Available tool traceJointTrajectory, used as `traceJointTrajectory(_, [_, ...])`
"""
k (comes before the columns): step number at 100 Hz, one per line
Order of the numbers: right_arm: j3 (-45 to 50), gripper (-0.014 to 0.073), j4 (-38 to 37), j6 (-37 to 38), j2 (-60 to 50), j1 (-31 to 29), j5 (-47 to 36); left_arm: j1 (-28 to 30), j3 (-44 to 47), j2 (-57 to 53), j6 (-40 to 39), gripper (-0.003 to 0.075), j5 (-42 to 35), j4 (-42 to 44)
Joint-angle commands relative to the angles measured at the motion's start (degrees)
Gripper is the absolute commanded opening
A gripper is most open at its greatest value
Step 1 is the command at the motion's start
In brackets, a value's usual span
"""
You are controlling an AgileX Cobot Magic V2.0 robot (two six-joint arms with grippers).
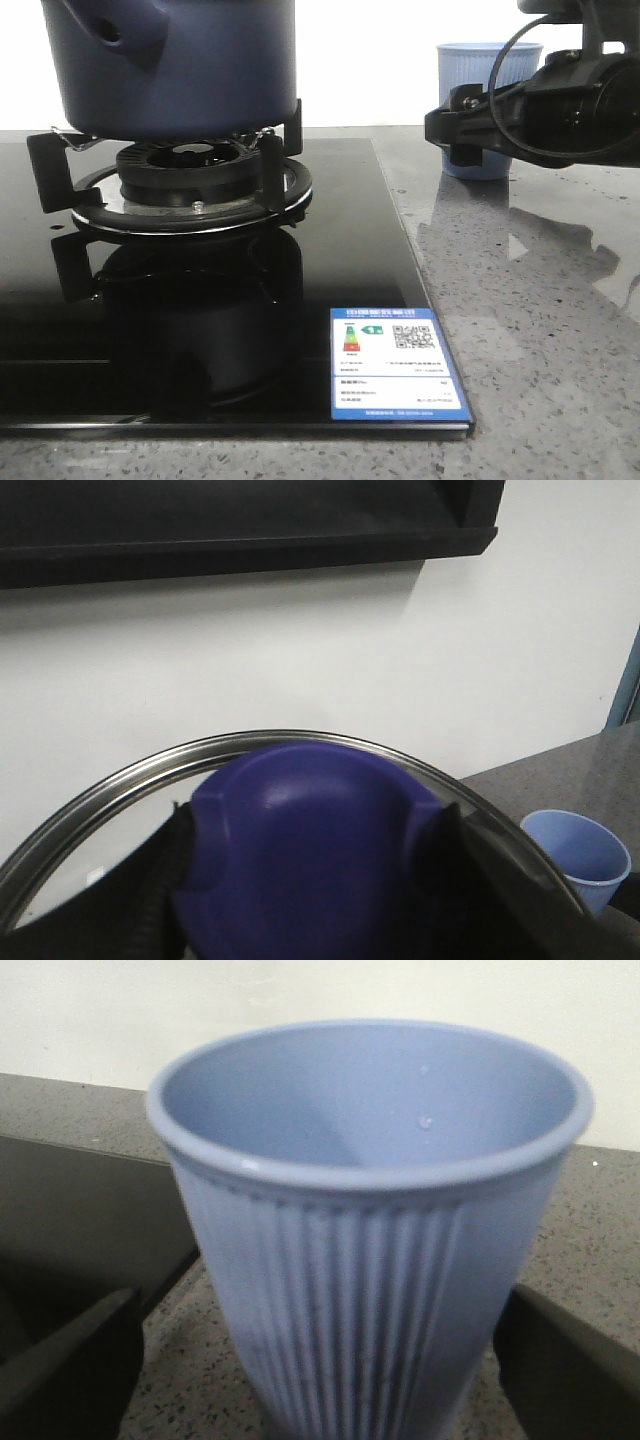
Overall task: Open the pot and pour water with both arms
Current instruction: 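Lift the light blue cup off the counter with the right gripper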
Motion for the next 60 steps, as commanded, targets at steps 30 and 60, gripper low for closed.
traceJointTrajectory(30, [-1.54,0.0625,1.39,-0.15,1.39,-0.06,-9.74,0.14,-2.51,-1.62,-0.44,0.0317,-4.53,-1.49])
traceJointTrajectory(60, [-2.51,0.0497,2.68,-0.15,1.39,-0.06,-9.24,0.14,-2.51,-1.62,-0.44,0.0317,-4.53,-1.49])
